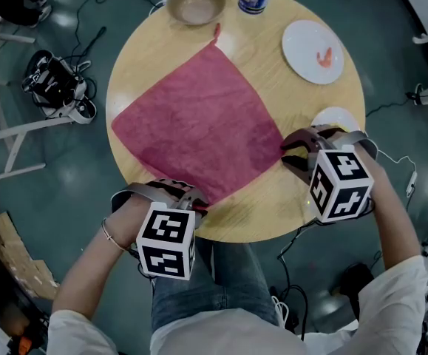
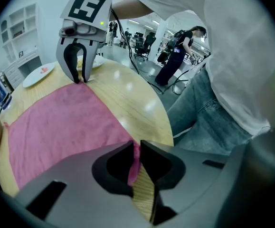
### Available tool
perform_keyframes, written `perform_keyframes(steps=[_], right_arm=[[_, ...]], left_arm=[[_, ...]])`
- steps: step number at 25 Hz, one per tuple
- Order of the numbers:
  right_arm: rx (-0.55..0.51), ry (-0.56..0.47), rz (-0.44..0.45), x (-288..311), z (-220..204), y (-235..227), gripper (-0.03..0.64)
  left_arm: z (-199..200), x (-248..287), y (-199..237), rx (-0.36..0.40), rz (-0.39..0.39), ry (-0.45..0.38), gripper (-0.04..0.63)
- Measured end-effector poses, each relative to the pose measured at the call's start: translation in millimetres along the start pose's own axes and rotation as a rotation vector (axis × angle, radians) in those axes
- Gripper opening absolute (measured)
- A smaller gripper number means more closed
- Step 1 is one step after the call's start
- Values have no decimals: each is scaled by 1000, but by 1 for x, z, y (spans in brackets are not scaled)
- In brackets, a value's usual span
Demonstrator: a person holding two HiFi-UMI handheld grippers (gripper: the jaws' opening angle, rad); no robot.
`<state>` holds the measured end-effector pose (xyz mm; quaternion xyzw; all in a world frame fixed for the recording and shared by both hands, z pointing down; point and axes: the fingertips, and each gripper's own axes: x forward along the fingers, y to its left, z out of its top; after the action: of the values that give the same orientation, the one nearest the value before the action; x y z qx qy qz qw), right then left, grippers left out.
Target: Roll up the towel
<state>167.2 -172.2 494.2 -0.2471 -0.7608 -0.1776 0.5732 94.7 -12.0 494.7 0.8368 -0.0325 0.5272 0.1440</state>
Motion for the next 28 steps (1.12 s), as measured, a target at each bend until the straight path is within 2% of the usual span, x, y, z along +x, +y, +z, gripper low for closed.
perform_keyframes(steps=[7, 12, 15, 19, 23, 28], right_arm=[[-2, 9, -5, 1, -1, -1, 61], [-34, 18, -48, 2, -3, -2, 20], [-45, 20, -70, 2, -2, -1, 18], [-50, 11, -70, 1, -2, 4, 15], [-26, -4, -34, -5, 1, 10, 15], [-2, 8, 44, -11, 7, 6, 15]], left_arm=[[-5, -9, -6, -39, 56, -24, 48], [-7, -20, 0, -147, 192, -99, 48], [-11, -27, 5, -257, 336, -170, 42], [-17, -32, 5, -453, 518, -276, 38], [-25, -33, -4, -675, 579, -380, 38], [-36, -41, 1, -827, 595, -453, 38]])
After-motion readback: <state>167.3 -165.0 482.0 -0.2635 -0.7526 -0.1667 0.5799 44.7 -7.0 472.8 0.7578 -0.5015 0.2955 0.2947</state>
